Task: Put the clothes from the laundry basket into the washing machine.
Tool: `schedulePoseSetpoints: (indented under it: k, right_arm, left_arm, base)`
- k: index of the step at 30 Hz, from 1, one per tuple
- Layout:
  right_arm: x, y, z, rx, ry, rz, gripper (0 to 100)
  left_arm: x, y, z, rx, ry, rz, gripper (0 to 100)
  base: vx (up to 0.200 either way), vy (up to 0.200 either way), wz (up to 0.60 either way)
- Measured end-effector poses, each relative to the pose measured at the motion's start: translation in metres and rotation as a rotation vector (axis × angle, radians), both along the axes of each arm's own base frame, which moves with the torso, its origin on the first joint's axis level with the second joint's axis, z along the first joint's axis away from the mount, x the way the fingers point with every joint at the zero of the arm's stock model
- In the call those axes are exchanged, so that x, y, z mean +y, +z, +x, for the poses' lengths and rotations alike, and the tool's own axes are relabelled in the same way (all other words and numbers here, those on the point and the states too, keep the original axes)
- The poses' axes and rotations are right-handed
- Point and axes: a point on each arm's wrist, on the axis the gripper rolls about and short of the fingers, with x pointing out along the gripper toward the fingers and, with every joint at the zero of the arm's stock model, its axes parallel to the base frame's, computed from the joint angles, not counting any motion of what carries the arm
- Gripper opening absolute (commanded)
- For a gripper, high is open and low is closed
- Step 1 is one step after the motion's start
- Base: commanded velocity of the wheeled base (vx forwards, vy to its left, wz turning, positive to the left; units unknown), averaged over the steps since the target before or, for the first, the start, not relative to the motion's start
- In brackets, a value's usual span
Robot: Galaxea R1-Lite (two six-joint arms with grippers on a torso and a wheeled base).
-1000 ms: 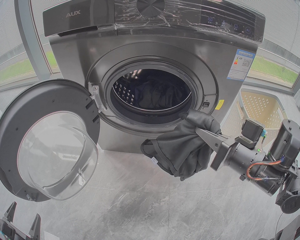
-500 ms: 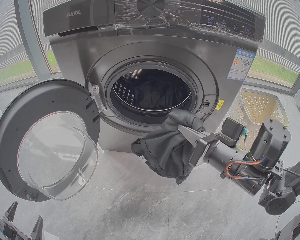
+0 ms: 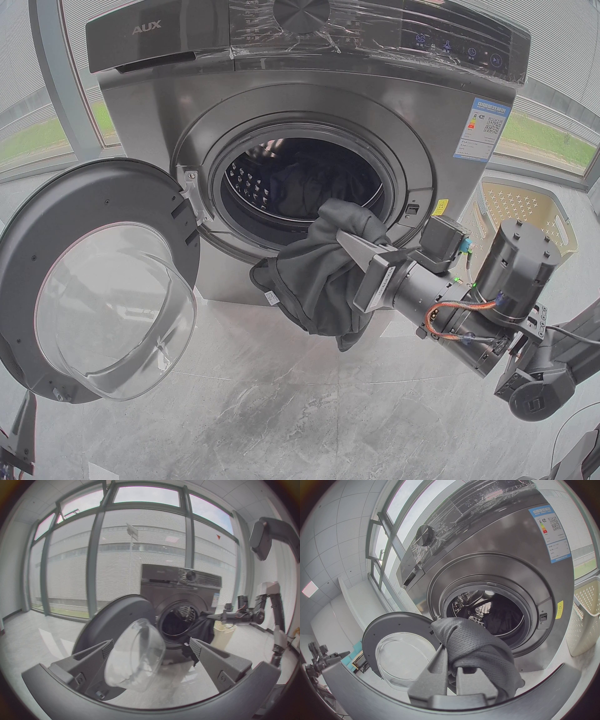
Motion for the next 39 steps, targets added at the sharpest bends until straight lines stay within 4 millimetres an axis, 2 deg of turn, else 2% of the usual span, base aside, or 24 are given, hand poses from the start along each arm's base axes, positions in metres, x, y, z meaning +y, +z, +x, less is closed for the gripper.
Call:
schedulePoseSetpoints:
  k: [5, 9, 15, 22, 25, 32, 39]
  right_arm:
    - [0.004, 0.001, 0.004, -0.007, 0.023, 0.004, 0]
    - [0.007, 0.0, 0.009, -0.014, 0.041, 0.006, 0]
    - [0.013, 0.001, 0.017, -0.024, 0.043, 0.016, 0]
    - [0.023, 0.004, 0.028, -0.042, 0.032, 0.034, 0]
    - [0.027, 0.005, 0.033, -0.05, 0.027, 0.042, 0]
    - [0.032, 0.005, 0.037, -0.056, 0.026, 0.047, 0]
    - [0.035, 0.005, 0.036, -0.055, 0.031, 0.047, 0]
  left_arm:
    - [-0.003, 0.017, 0.025, 0.097, -0.136, 0.02, 100]
    - [-0.007, 0.025, 0.059, 0.204, -0.251, 0.03, 100]
    - [-0.021, 0.024, 0.107, 0.335, -0.396, 0.043, 100]
    - [-0.049, 0.011, 0.161, 0.436, -0.528, 0.065, 100]
    - [-0.064, -0.001, 0.183, 0.482, -0.57, 0.077, 100]
    - [-0.089, -0.025, 0.218, 0.568, -0.619, 0.099, 100]
    - [-0.114, -0.037, 0.252, 0.579, -0.651, 0.084, 100]
  base:
    - [0.0, 0.0, 0.0]
    - [0.0, 0.0, 0.0]
    - [0.0, 0.0, 0.0]
    - [0.0, 0.0, 0.0]
    - [0.0, 0.0, 0.0]
    - [0.0, 0.0, 0.0]
    - [0.0, 0.0, 0.0]
